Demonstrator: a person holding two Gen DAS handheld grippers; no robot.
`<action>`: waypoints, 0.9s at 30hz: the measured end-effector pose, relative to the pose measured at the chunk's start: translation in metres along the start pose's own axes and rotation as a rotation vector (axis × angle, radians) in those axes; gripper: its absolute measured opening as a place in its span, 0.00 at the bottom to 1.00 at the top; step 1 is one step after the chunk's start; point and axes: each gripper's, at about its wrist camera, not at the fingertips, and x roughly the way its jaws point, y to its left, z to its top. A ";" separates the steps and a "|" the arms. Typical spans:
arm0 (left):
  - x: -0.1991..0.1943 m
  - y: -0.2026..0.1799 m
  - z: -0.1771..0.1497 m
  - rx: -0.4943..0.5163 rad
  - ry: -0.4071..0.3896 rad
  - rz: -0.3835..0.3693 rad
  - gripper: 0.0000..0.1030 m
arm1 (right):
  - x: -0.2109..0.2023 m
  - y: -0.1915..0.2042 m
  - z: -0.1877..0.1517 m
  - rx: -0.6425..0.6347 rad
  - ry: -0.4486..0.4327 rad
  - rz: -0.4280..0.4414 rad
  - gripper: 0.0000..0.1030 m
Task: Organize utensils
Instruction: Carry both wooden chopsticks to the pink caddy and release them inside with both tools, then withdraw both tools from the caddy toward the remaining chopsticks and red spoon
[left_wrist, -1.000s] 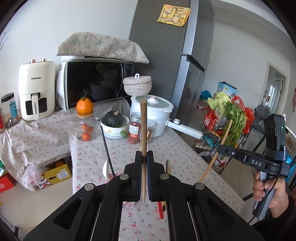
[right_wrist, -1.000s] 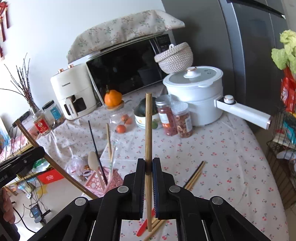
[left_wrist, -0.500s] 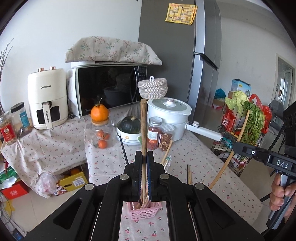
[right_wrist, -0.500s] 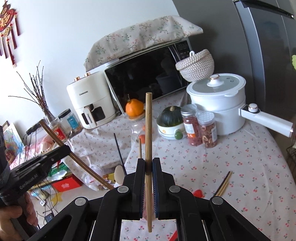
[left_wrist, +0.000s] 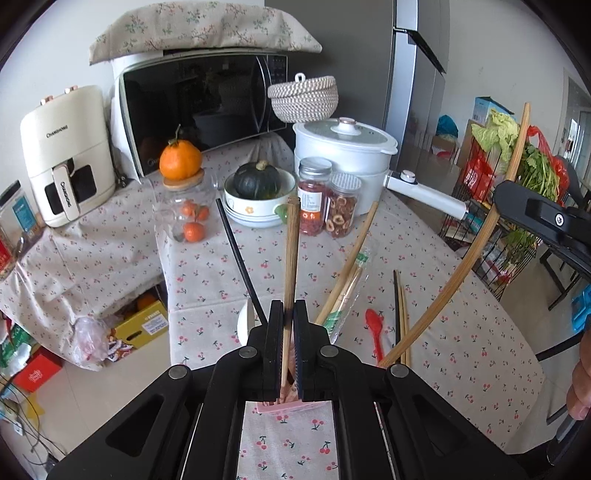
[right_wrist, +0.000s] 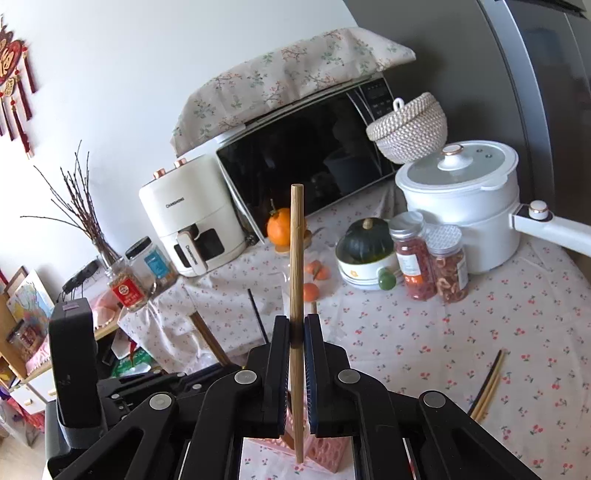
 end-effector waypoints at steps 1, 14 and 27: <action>0.004 0.001 0.000 -0.005 0.009 -0.008 0.05 | 0.003 -0.001 0.000 0.005 -0.001 -0.001 0.06; 0.022 0.010 0.002 -0.125 0.006 -0.107 0.36 | 0.021 -0.013 0.000 0.053 -0.006 -0.005 0.06; -0.011 0.034 -0.016 -0.223 -0.006 -0.061 0.81 | 0.034 -0.012 -0.001 0.083 -0.016 -0.014 0.06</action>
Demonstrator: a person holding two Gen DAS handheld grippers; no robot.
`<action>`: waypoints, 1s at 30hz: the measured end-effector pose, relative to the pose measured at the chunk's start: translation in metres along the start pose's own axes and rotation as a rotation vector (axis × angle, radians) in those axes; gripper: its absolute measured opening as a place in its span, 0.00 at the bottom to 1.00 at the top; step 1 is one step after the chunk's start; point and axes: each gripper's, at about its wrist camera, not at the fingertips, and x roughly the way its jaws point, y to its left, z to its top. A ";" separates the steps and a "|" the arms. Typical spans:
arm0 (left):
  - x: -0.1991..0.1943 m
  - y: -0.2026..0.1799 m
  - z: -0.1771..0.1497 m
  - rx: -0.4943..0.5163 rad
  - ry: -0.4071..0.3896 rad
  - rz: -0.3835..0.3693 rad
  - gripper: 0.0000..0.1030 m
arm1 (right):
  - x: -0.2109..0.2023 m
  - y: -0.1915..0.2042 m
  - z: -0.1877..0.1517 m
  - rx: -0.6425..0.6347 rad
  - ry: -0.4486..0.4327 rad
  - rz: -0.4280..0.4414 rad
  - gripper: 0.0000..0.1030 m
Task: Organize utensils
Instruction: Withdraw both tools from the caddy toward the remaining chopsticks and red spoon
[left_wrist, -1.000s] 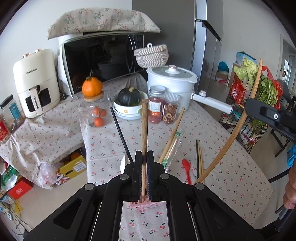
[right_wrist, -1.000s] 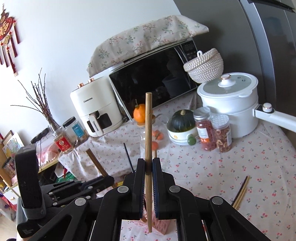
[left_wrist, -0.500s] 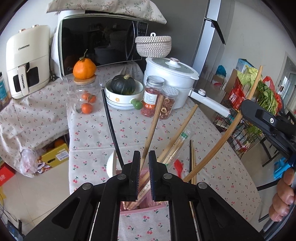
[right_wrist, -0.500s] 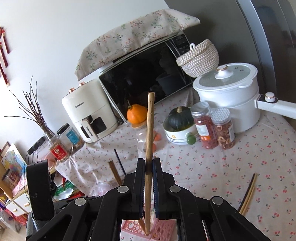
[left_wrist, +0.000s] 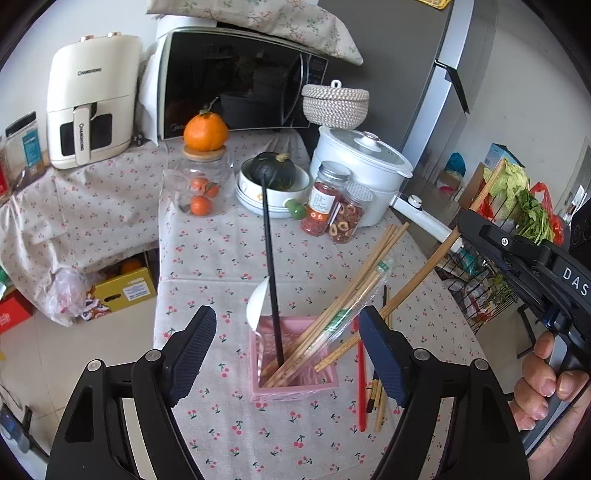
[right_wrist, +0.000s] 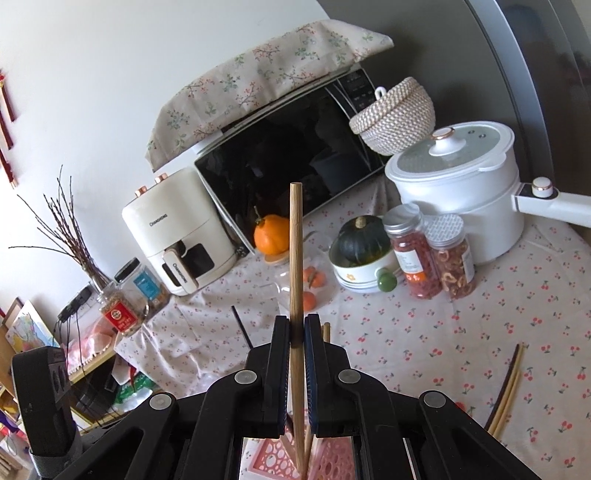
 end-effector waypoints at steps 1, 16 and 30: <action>-0.001 0.004 -0.002 -0.009 0.006 0.005 0.83 | 0.003 0.000 -0.002 -0.006 0.003 -0.009 0.06; -0.001 0.030 -0.015 -0.086 0.070 0.042 0.90 | 0.041 0.007 -0.029 -0.062 0.122 -0.071 0.47; -0.017 -0.014 -0.026 -0.011 0.021 0.048 1.00 | -0.016 -0.051 -0.012 -0.029 0.065 -0.214 0.98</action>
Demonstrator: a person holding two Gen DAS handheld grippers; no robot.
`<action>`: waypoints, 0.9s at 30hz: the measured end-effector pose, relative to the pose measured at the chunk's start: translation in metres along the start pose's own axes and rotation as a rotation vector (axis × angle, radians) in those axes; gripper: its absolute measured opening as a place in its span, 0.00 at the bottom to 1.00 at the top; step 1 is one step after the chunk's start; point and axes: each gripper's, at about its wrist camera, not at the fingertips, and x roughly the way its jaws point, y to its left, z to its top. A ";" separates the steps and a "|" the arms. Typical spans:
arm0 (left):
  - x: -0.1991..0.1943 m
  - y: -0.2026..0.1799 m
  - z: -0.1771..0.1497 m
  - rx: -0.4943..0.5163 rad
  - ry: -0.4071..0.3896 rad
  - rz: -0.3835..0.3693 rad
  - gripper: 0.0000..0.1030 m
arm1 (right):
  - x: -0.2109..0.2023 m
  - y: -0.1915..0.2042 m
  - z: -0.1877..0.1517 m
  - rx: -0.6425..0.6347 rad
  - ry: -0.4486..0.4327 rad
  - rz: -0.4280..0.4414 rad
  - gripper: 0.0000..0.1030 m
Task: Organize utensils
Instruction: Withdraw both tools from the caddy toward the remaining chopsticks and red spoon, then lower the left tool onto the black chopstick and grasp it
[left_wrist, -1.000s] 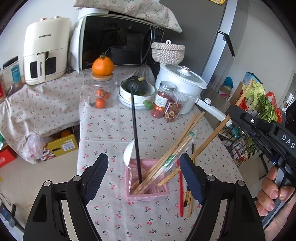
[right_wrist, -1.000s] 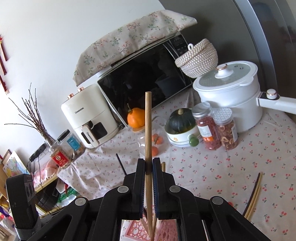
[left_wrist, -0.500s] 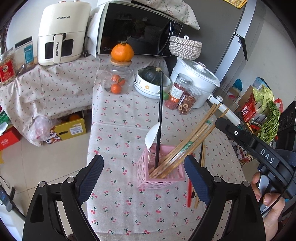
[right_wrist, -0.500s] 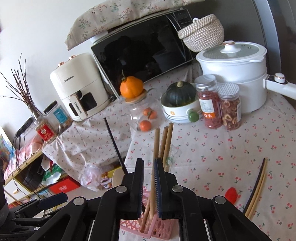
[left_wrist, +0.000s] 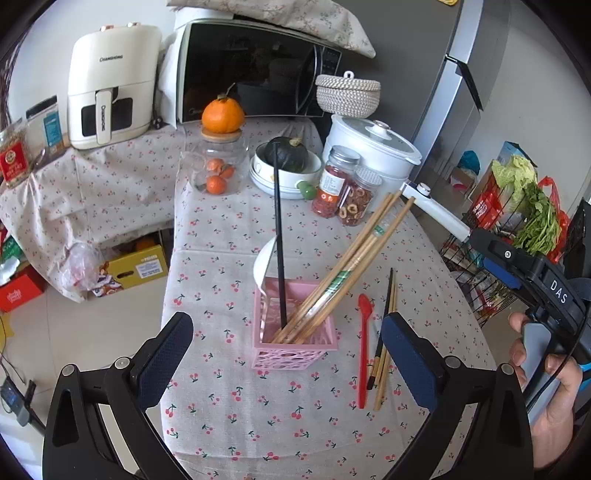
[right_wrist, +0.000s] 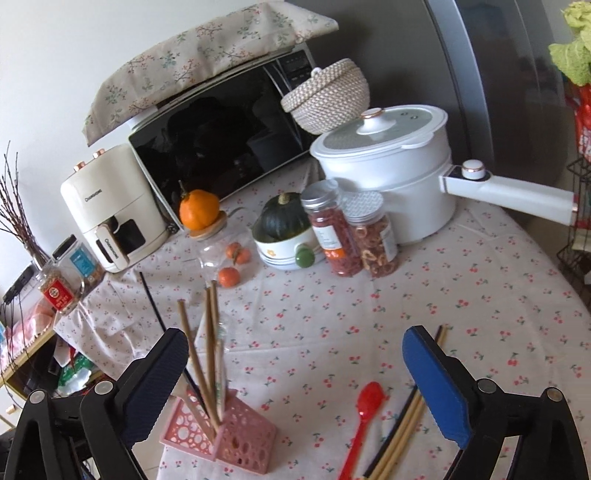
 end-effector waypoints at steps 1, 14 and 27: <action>-0.002 -0.004 -0.001 0.011 -0.007 -0.002 1.00 | -0.002 -0.005 -0.001 -0.007 0.007 -0.012 0.99; 0.001 -0.073 -0.028 0.165 -0.032 -0.073 1.00 | -0.035 -0.063 -0.022 -0.097 0.034 -0.158 1.00; 0.087 -0.156 -0.042 0.218 0.092 -0.099 1.00 | -0.023 -0.125 -0.027 -0.074 0.185 -0.302 1.00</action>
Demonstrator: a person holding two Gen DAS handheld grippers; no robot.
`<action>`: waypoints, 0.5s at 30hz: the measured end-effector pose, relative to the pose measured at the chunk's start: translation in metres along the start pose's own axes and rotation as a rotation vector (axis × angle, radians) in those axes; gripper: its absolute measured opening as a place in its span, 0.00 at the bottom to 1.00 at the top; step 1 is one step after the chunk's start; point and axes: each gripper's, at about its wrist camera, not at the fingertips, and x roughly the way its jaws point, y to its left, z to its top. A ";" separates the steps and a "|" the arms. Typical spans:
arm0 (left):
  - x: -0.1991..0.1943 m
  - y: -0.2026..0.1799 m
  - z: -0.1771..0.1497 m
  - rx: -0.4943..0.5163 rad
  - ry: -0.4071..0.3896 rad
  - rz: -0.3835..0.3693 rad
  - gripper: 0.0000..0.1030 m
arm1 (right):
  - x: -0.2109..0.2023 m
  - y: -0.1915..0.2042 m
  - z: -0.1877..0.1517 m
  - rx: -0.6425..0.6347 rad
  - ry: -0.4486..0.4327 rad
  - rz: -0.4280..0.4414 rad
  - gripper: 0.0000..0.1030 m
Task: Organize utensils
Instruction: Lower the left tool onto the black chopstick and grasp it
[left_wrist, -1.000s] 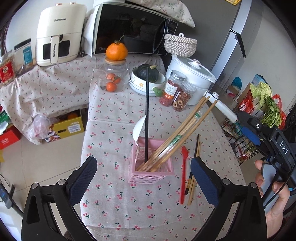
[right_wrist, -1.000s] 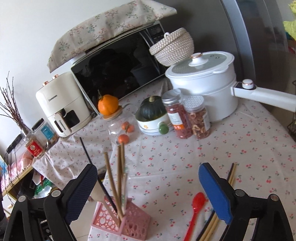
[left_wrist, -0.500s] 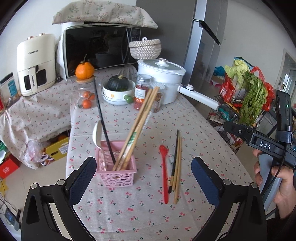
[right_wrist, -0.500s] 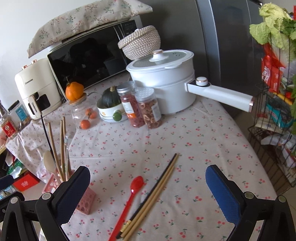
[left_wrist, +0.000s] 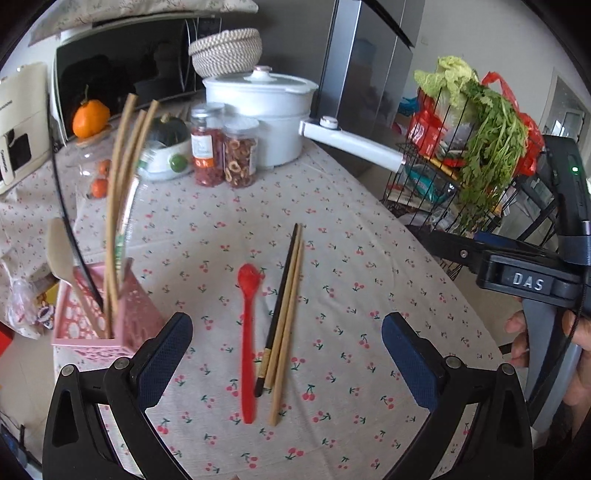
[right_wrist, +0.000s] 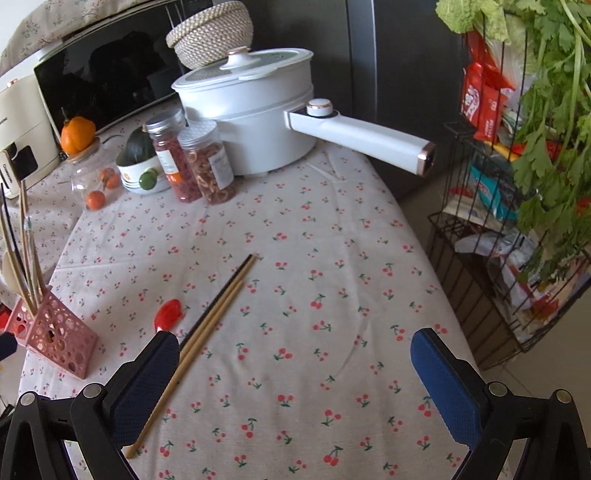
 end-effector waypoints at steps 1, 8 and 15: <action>0.011 -0.004 0.004 -0.003 0.014 0.007 1.00 | 0.002 -0.005 0.000 0.017 0.004 -0.005 1.00; 0.084 -0.025 0.032 0.081 0.089 0.102 1.00 | 0.027 -0.039 -0.010 0.105 0.103 -0.016 1.00; 0.139 -0.008 0.060 0.013 0.209 0.168 0.99 | 0.040 -0.059 -0.013 0.157 0.133 -0.024 1.00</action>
